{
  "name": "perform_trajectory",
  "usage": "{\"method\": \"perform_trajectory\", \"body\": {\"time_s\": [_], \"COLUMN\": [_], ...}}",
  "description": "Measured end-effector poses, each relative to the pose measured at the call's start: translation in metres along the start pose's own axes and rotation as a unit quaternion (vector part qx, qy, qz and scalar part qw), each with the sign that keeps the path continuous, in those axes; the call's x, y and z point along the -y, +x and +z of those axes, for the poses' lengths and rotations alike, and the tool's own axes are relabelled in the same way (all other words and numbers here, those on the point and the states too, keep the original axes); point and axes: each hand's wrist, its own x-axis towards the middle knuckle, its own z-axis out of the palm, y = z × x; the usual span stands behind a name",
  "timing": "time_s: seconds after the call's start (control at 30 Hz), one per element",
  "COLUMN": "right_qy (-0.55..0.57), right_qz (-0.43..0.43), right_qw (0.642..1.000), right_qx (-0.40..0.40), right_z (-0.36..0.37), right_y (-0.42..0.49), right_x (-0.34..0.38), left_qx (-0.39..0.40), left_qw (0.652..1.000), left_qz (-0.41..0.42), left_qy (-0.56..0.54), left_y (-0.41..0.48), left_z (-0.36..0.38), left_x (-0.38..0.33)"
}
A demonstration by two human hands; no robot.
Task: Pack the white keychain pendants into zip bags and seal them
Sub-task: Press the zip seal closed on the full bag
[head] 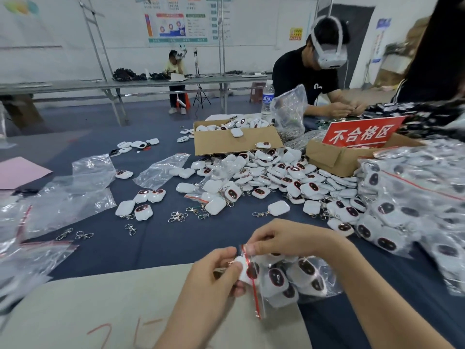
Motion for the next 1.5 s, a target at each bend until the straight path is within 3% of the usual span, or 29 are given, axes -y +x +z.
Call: {"method": "perform_trajectory", "body": {"time_s": [0.23, 0.37, 0.47, 0.57, 0.63, 0.73, 0.87, 0.93, 1.0, 1.17, 1.27, 1.37, 1.5], "right_qy": [0.065, 0.119, 0.163, 0.203, 0.216, 0.285, 0.371, 0.444, 0.485, 0.484, 0.463, 0.467, 0.441], "right_qz": [-0.025, -0.039, -0.081, -0.114, -0.134, -0.165, -0.180, -0.173, -0.168, -0.157, -0.161, -0.181, -0.163], "right_qw": [0.991, 0.969, 0.938, 0.908, 0.885, 0.846, 0.805, 0.769, 0.750, 0.743, 0.757, 0.743, 0.783], "right_qx": [-0.111, -0.213, -0.294, -0.349, -0.389, -0.419, -0.428, -0.426, -0.417, -0.435, -0.432, -0.444, -0.407], "right_z": [-0.002, -0.007, -0.010, -0.011, -0.010, -0.004, 0.005, 0.007, 0.013, 0.022, 0.033, 0.037, 0.045], "right_y": [-0.020, -0.035, -0.045, -0.053, -0.056, -0.058, -0.057, -0.058, -0.058, -0.059, -0.059, -0.061, -0.045], "right_x": [-0.003, -0.001, 0.006, 0.018, 0.028, 0.041, 0.051, 0.053, 0.056, 0.066, 0.065, 0.060, 0.051], "left_qx": [-0.021, 0.053, 0.045, -0.072, -0.114, -0.048, -0.104, -0.094, -0.113, -0.107, -0.100, -0.083, -0.054], "left_qw": [0.982, 0.973, 0.960, 0.941, 0.944, 0.969, 0.947, 0.930, 0.924, 0.926, 0.930, 0.932, 0.974], "left_qz": [0.111, 0.173, 0.230, 0.292, 0.279, 0.222, 0.283, 0.323, 0.320, 0.318, 0.317, 0.333, 0.219], "left_qy": [0.153, 0.144, 0.156, 0.153, 0.133, 0.098, 0.114, 0.151, 0.174, 0.174, 0.159, 0.117, -0.021], "left_y": [-0.012, -0.018, -0.021, -0.024, -0.022, -0.015, -0.012, -0.012, -0.009, -0.014, -0.022, -0.025, -0.003], "left_z": [0.035, 0.033, 0.025, 0.016, 0.011, 0.005, 0.006, 0.008, 0.005, -0.010, -0.013, -0.019, -0.030], "left_x": [-0.016, -0.030, -0.037, -0.040, -0.042, -0.055, -0.080, -0.097, -0.109, -0.114, -0.102, -0.094, -0.072]}}
